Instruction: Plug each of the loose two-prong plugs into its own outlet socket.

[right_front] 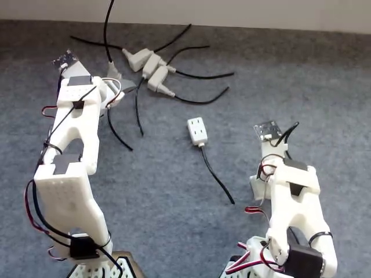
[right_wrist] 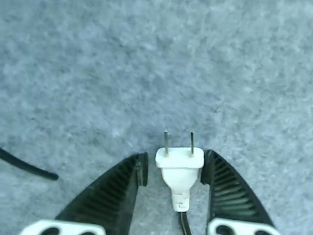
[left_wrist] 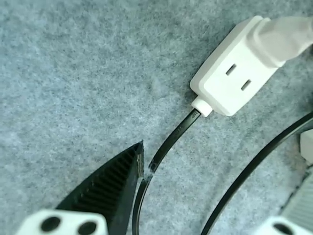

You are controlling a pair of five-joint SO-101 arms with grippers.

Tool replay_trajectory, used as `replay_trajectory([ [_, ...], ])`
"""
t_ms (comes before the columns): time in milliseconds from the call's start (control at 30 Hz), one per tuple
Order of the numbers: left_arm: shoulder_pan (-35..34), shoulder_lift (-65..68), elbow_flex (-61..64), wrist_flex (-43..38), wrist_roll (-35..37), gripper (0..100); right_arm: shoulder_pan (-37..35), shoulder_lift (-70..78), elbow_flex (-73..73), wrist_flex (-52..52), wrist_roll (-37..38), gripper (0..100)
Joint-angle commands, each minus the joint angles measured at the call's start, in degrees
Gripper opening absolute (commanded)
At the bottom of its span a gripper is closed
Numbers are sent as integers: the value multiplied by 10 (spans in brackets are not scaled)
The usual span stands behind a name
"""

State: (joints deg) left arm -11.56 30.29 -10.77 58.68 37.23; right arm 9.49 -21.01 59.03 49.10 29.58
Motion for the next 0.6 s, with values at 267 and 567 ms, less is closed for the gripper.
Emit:
replay_trajectory([
  [267,8,-7,-5,-6,1,460,36,-10,-25,11,11,181],
  [567,8,-7,-5,-6,1,460,35,-7,-22,10,70,180],
])
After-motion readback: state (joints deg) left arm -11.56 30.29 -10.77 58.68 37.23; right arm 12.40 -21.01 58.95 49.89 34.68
